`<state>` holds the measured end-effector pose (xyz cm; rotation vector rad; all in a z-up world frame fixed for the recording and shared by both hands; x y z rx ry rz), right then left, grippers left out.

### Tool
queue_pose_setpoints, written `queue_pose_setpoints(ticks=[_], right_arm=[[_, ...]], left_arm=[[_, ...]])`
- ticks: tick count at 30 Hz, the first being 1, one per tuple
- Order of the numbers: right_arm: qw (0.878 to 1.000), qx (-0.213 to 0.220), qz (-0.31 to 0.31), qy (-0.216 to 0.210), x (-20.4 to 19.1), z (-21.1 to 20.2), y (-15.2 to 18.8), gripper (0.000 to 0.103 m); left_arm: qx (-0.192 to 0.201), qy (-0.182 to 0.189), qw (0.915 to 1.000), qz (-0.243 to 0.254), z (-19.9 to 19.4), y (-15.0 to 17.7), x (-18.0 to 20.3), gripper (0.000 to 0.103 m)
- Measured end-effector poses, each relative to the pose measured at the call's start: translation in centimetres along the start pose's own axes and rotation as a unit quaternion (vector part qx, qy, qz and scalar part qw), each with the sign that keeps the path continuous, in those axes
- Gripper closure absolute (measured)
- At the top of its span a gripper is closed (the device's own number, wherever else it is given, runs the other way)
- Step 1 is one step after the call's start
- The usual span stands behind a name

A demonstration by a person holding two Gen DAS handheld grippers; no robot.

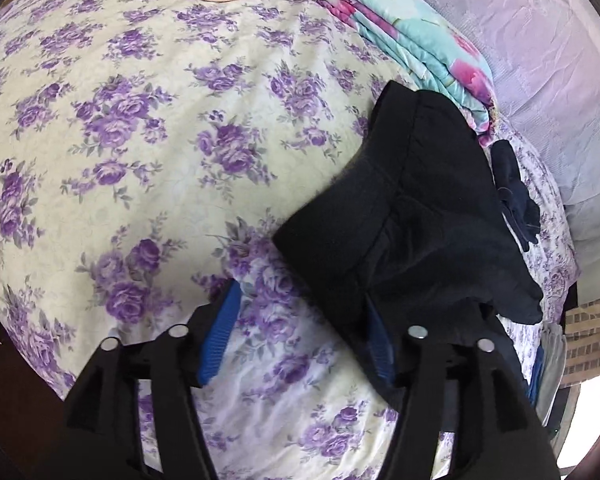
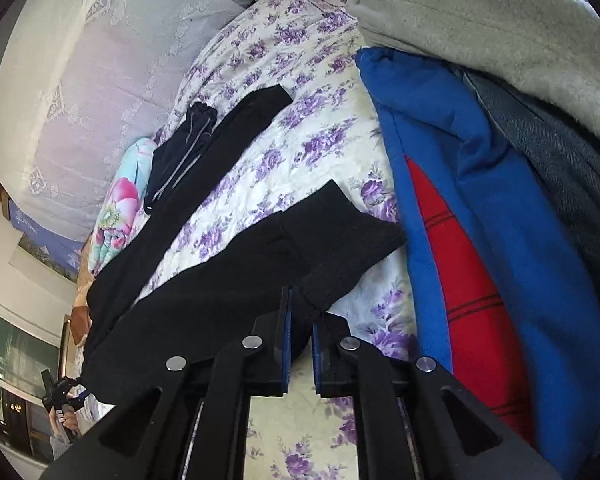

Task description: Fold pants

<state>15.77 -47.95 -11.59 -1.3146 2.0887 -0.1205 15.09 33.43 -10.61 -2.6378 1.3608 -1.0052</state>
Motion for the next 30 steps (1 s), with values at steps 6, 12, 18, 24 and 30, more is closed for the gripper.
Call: queue_pose_setpoints(ticks=[6, 12, 18, 24, 30], right_arm=[[0.998, 0.017, -0.043, 0.033, -0.6, -2.3, 1.5, 0.052], [1.0, 0.006, -0.011, -0.016, -0.6, -3.0, 3.9, 0.051], [0.996, -0.014, 0.021, -0.081, -2.2, -1.4, 5.8, 0.051], [0.995, -0.015, 0.048, -0.09, -2.8, -0.1, 3.9, 0.051], [0.997, 0.01, 0.035, -0.074, -2.8, 0.4, 2.8, 0.099]], left_arm=[[0.025, -0.026, 0.9974, 0.062, -1.8, 1.4, 1.0, 0.037], [0.029, 0.009, 0.9963, 0.08, -1.5, 3.3, 1.4, 0.035], [0.025, 0.097, 0.9948, 0.017, 1.6, 2.4, 3.0, 0.046], [0.01, 0.112, 0.9933, -0.027, 4.0, 1.6, 3.6, 0.069], [0.016, 0.101, 0.9939, -0.042, 3.3, 2.3, 3.4, 0.094]])
Point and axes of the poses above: each gripper's, at about its wrist camera, not at the fingertips, and z roughly the way its jaws point, x to its right, y to its underside, the point moved 8 cm from there along z, roughly the way its jaws point, and after that the axes turned 7 degrees about y, right-handed, at the moved point
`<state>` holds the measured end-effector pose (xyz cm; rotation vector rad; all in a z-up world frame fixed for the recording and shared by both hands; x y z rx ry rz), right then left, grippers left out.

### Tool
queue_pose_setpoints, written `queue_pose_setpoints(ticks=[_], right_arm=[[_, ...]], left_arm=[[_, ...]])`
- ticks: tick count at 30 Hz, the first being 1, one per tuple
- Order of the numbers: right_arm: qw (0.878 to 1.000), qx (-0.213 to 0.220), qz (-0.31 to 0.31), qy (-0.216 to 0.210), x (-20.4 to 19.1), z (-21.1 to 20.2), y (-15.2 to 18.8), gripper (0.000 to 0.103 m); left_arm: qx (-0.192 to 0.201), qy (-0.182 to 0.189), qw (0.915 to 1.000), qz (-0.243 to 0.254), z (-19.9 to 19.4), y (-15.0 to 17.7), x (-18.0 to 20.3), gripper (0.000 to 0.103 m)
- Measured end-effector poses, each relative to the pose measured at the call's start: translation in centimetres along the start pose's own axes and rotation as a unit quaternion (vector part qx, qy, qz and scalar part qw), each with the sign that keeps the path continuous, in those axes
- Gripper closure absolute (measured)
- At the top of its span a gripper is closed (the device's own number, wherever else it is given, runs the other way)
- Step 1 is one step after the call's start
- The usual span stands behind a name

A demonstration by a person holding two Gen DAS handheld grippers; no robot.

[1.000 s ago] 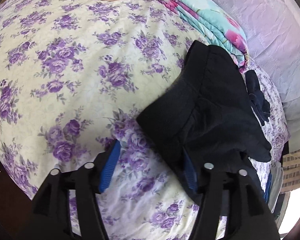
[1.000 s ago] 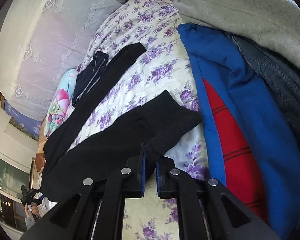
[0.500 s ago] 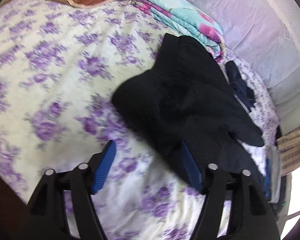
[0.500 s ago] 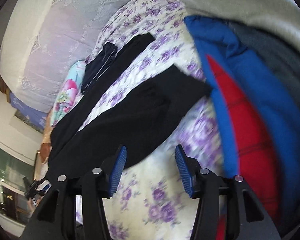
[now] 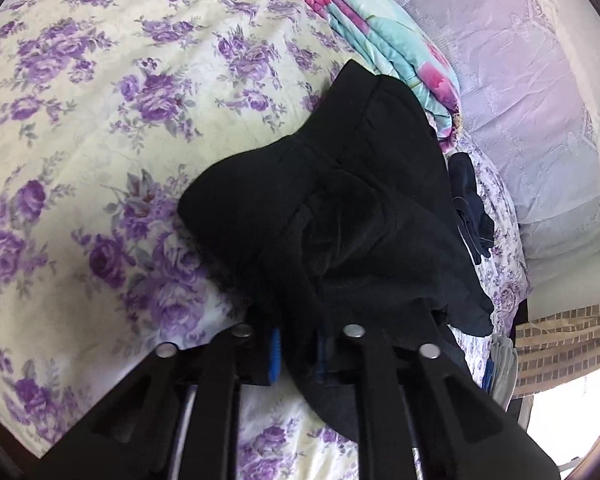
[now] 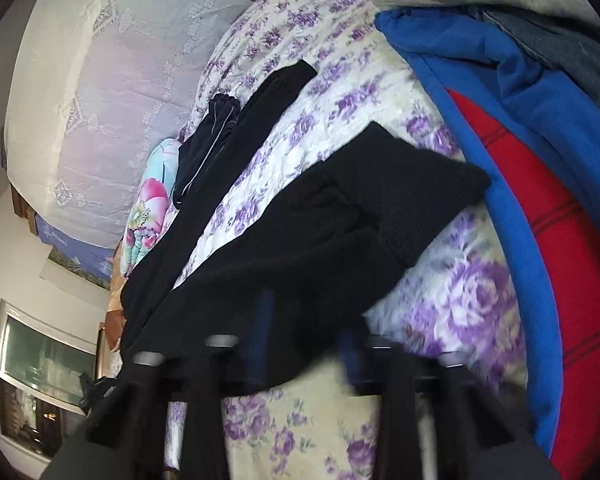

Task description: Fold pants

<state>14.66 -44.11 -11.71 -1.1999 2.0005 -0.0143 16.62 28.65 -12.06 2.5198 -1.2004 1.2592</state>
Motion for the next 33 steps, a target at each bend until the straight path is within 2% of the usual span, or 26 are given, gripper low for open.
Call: queue_pose_setpoints(ticks=[4, 6, 8, 10, 11, 12, 13, 14, 16, 17, 18, 19, 22, 24, 25, 27, 30, 33], right_arm=[[0.999, 0.021, -0.025, -0.003, -0.5, -3.1, -0.7, 0.1], [0.999, 0.023, -0.038, 0.005, -0.5, -4.7, -0.8, 0.1], [0.999, 0.012, -0.045, 0.023, 0.2, -5.1, -0.3, 0.1], [0.997, -0.025, -0.051, 0.051, 1.7, -3.8, 0.9, 0.099], [0.996, -0.038, -0.054, 0.063, 2.2, -3.3, 1.5, 0.098], [0.995, -0.053, -0.054, 0.071, 2.7, -2.7, 2.1, 0.095], [0.995, -0.054, -0.048, 0.068, 2.9, -2.9, 2.3, 0.094], [0.996, -0.052, -0.04, 0.063, 3.0, -3.4, 2.2, 0.089], [0.996, -0.037, -0.037, 0.065, 3.0, -5.2, 1.8, 0.082], [0.996, -0.025, -0.039, 0.074, 3.2, -6.1, 1.5, 0.073], [0.996, -0.009, -0.038, 0.085, 3.4, -7.3, 1.0, 0.066], [0.995, 0.004, -0.036, 0.091, 3.7, -8.2, 0.6, 0.061], [0.995, 0.046, -0.022, 0.089, 3.5, -10.0, -1.9, 0.059], [0.996, 0.059, -0.011, 0.062, 2.4, -9.6, -3.8, 0.052], [0.997, 0.059, -0.008, 0.05, 1.6, -8.9, -4.6, 0.048], [0.998, 0.051, -0.007, 0.034, 0.3, -7.3, -5.6, 0.048], [1.0, 0.022, -0.016, 0.015, -2.3, -4.1, -6.0, 0.046], [0.999, 0.0, -0.037, 0.024, -4.0, -1.9, -5.8, 0.045]], left_arm=[[0.014, 0.022, 0.9997, 0.004, -3.2, 0.3, 1.4, 0.095], [0.008, 0.033, 0.9994, 0.004, -4.4, 0.6, 2.0, 0.095], [-0.001, 0.028, 0.9996, 0.007, -4.8, 1.2, 1.9, 0.095], [-0.018, 0.003, 0.9997, 0.014, -3.9, 2.0, 0.8, 0.095], [-0.029, -0.018, 0.9992, 0.019, -3.2, 2.4, 0.0, 0.092], [-0.034, -0.053, 0.9978, 0.019, -2.5, 2.9, -1.4, 0.08], [-0.031, -0.066, 0.9972, 0.015, -2.4, 3.3, -2.3, 0.073], [-0.025, -0.052, 0.9983, 0.011, -2.5, 3.6, -2.5, 0.073], [-0.011, -0.035, 0.9993, 0.009, -4.1, 3.7, -2.6, 0.065], [0.004, -0.04, 0.9991, 0.012, -5.1, 3.5, -2.7, 0.053], [0.029, -0.056, 0.9978, 0.018, -6.6, 3.1, -2.8, 0.042], [0.048, -0.08, 0.9953, 0.027, -7.7, 2.6, -2.9, 0.04], [0.116, -0.164, 0.9768, 0.072, -11.1, -0.2, -2.2, 0.04], [0.131, -0.173, 0.971, 0.101, -11.4, -2.4, -0.8, 0.04], [0.131, -0.168, 0.9696, 0.121, -10.8, -3.8, 0.6, 0.04], [0.118, -0.159, 0.9677, 0.156, -8.6, -6.2, 3.1, 0.04], [0.099, -0.166, 0.9544, 0.228, -3.9, -10.1, 6.7, 0.04], [0.07, -0.17, 0.951, 0.249, 0.7, -13.2, 7.8, 0.04]])
Point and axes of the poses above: each gripper's, at about its wrist camera, not at the fingertips, and z roughly the way its jaws point, x to its right, y to its underside, the point moved 8 cm from there along z, roughly the way its jaws point, and after that the axes turned 7 degrees about y, right-handed, at the moved point
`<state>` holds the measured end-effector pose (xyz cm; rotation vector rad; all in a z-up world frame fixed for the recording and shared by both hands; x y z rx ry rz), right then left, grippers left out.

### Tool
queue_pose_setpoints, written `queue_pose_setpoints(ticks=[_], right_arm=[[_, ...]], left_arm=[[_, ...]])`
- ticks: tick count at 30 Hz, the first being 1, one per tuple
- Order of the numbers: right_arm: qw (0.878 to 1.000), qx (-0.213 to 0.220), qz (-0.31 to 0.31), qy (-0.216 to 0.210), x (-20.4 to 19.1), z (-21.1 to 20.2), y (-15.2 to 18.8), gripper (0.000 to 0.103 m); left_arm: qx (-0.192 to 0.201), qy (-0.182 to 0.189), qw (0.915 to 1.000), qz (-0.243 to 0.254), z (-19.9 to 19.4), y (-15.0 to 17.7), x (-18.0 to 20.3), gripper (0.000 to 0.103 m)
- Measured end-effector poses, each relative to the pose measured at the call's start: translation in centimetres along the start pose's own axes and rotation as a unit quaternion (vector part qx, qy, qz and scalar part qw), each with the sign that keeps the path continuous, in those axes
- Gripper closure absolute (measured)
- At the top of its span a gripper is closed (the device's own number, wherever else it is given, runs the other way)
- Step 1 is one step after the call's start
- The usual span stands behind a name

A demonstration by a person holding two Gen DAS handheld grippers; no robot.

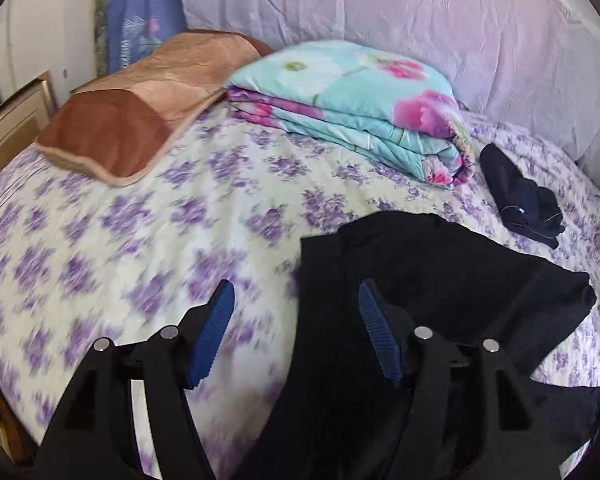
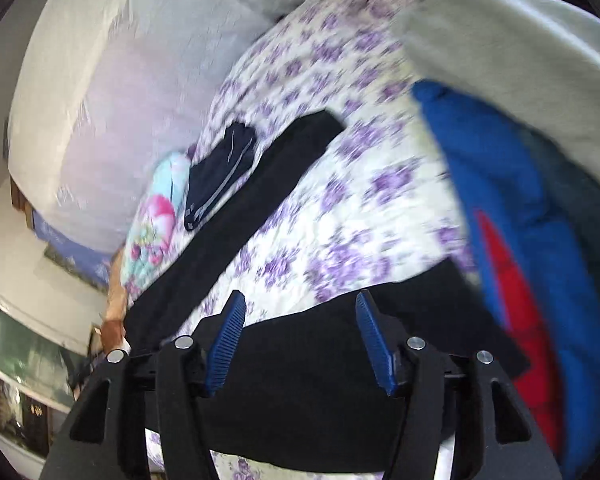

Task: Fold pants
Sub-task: 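Grasp the folded pants edge with the left gripper while the right gripper grasps the leg end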

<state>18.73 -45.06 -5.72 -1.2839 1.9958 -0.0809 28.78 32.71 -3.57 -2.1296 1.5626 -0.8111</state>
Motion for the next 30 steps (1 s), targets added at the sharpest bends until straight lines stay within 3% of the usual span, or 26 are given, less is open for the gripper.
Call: queue_pose_setpoints(ticks=[2, 8, 11, 12, 13, 20, 22, 26, 28, 30], right_arm=[[1.0, -0.007, -0.007, 0.011, -0.6, 1.3, -0.1, 0.042], [0.999, -0.024, 0.002, 0.021, -0.6, 4.7, -2.3, 0.041], [0.999, -0.028, 0.008, 0.022, -0.8, 7.1, -4.1, 0.041], [0.999, -0.03, 0.014, 0.019, -1.0, 8.1, -4.9, 0.041], [0.999, -0.032, 0.021, 0.016, -1.0, 9.0, -5.7, 0.041], [0.996, -0.034, 0.087, 0.0, -0.3, 15.1, -12.5, 0.041], [0.993, -0.035, 0.113, -0.004, 0.1, 17.0, -14.1, 0.041], [0.988, -0.038, 0.146, -0.013, 0.8, 20.3, -16.3, 0.041], [0.991, -0.033, 0.131, -0.015, 0.3, 21.0, -17.2, 0.04], [0.995, -0.023, 0.101, -0.001, -0.2, 21.1, -17.7, 0.047]], left_arm=[[-0.025, 0.004, 0.9997, 0.002, 3.1, -0.9, 0.2, 0.048], [-0.067, 0.015, 0.9975, 0.013, 8.5, -0.7, 0.6, 0.049], [-0.073, 0.036, 0.9967, 0.0, 10.1, -0.9, 1.0, 0.07], [-0.071, 0.03, 0.997, -0.002, 10.3, -1.0, 0.9, 0.09], [-0.073, 0.024, 0.997, -0.005, 10.7, -1.0, 0.8, 0.095], [-0.062, 0.012, 0.9913, -0.116, 11.2, -4.0, -2.4, 0.1], [-0.061, -0.022, 0.9929, -0.1, 11.3, -4.6, -2.6, 0.103], [-0.061, -0.041, 0.9947, -0.072, 11.7, -4.7, -1.4, 0.103], [-0.048, -0.049, 0.9967, -0.043, 11.4, -4.8, -0.1, 0.103], [-0.038, -0.055, 0.9975, -0.021, 11.0, -4.8, 1.0, 0.103]])
Point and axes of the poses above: each gripper's, at about its wrist camera, not at the fingertips, and z roughly the way its jaws point, x to its right, y to its underside, the point moved 8 cm from there along z, roughly the way its jaws point, and after that the axes turned 7 degrees about y, right-handed, at the moved point
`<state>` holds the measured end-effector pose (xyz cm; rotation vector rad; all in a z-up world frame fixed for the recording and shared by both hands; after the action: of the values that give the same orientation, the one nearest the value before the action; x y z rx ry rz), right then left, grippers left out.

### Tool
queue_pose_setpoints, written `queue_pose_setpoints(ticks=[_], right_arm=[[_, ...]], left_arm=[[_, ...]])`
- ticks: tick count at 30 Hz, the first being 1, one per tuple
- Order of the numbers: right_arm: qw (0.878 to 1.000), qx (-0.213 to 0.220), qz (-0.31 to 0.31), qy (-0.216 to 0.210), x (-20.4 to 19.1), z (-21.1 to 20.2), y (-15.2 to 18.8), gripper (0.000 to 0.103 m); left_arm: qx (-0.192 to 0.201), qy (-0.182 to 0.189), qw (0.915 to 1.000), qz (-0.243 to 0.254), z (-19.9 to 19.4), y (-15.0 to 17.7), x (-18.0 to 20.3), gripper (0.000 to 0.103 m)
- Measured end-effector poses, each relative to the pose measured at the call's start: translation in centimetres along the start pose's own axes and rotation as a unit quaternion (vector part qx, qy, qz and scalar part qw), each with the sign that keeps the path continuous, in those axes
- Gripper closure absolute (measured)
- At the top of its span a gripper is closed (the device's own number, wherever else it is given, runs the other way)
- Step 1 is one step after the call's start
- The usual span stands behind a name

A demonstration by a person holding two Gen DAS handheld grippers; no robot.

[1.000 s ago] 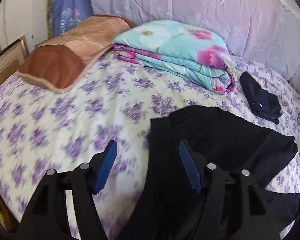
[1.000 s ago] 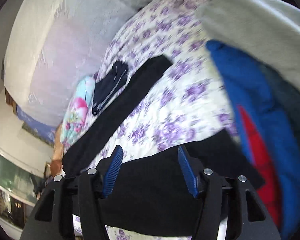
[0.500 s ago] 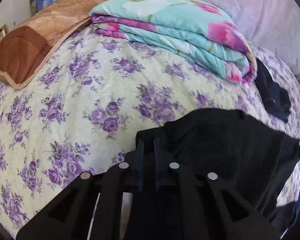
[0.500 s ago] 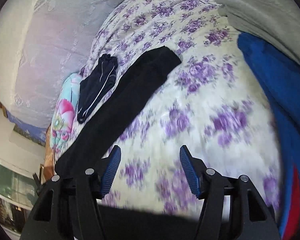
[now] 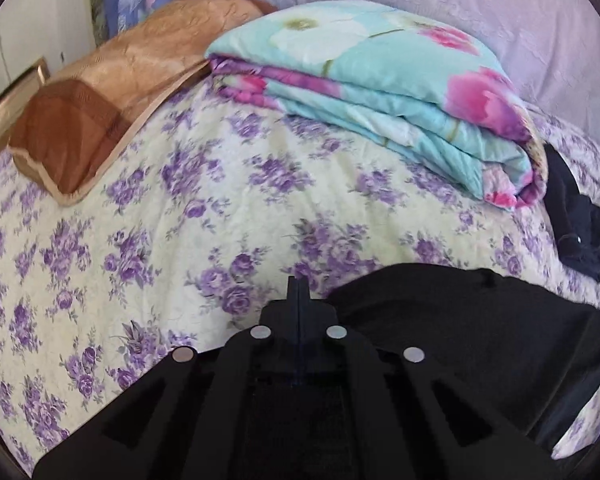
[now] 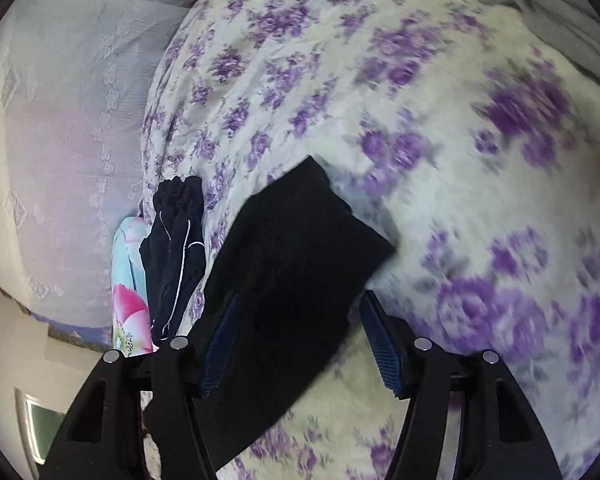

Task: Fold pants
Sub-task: 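Grasp the folded pants edge with the left gripper while the right gripper grasps the leg end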

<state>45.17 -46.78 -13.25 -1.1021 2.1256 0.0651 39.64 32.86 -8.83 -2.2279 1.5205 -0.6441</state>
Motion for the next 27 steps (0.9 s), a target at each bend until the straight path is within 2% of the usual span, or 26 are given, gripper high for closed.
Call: queue_pose_setpoints(ticks=[1, 2, 5, 8, 12, 14, 15, 16, 17, 19, 21, 24, 27], right_arm=[[1.0, 0.009, -0.022, 0.013, -0.2, 0.0, -0.2, 0.072], [0.999, 0.014, -0.036, 0.018, -0.3, -0.2, -0.3, 0.082], [0.997, 0.032, -0.066, 0.03, -0.5, -1.3, -0.2, 0.088], [0.994, 0.052, -0.093, 0.035, -0.8, -3.5, -0.2, 0.089], [0.994, 0.034, -0.087, 0.052, 1.5, -4.3, 0.2, 0.088], [0.994, -0.013, -0.084, 0.071, 3.4, -2.8, 1.3, 0.084], [0.994, -0.018, -0.079, 0.066, 3.9, -2.9, 1.7, 0.082], [0.996, -0.016, -0.074, 0.054, 4.0, -3.4, 1.8, 0.077], [0.996, -0.01, -0.072, 0.053, 3.9, -4.1, 2.0, 0.067], [0.995, 0.011, -0.076, 0.058, 3.7, -6.0, 1.9, 0.054], [0.994, 0.024, -0.086, 0.063, 3.4, -7.8, 1.8, 0.053], [0.992, 0.043, -0.096, 0.067, 3.1, -9.7, 1.2, 0.049], [0.992, 0.055, -0.095, 0.061, 2.7, -10.1, 0.0, 0.046]], left_arm=[[0.007, -0.007, 0.9999, 0.011, -0.3, 0.0, 0.5, 0.103], [0.015, -0.017, 0.9995, 0.021, -0.6, 0.1, 0.9, 0.103], [0.032, -0.043, 0.9971, 0.055, -1.2, 0.2, 2.0, 0.103], [0.036, -0.052, 0.9951, 0.077, -1.4, 0.3, 2.9, 0.103], [0.039, -0.055, 0.9938, 0.088, -1.5, 0.2, 3.6, 0.103], [0.037, -0.054, 0.994, 0.088, -1.3, 0.4, 3.7, 0.103], [0.034, -0.054, 0.9943, 0.086, -1.1, 0.4, 3.6, 0.103], [0.029, -0.052, 0.9949, 0.081, -1.1, 0.6, 3.4, 0.103], [0.026, -0.049, 0.9957, 0.074, -1.1, 0.6, 3.2, 0.103], [0.02, -0.034, 0.9976, 0.057, -1.5, 0.7, 2.5, 0.093], [0.02, -0.015, 0.999, 0.037, -2.0, 0.7, 1.7, 0.079], [0.001, 0.01, 0.9997, 0.023, -1.8, 1.0, 0.9, 0.078], [-0.023, 0.018, 0.9991, 0.032, -0.7, 1.6, 1.2, 0.078]])
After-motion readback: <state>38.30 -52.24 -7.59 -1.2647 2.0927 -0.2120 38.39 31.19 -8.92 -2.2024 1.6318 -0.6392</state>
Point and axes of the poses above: each gripper's, at about its wrist camera, not at the fingertips, and z roughly the way its jaws point, x to its right, y to its underside, the point moved 8 cm from there along z, roughly the way its jaws point, and after that the axes turned 7 degrees about y, right-handed, at the moved point
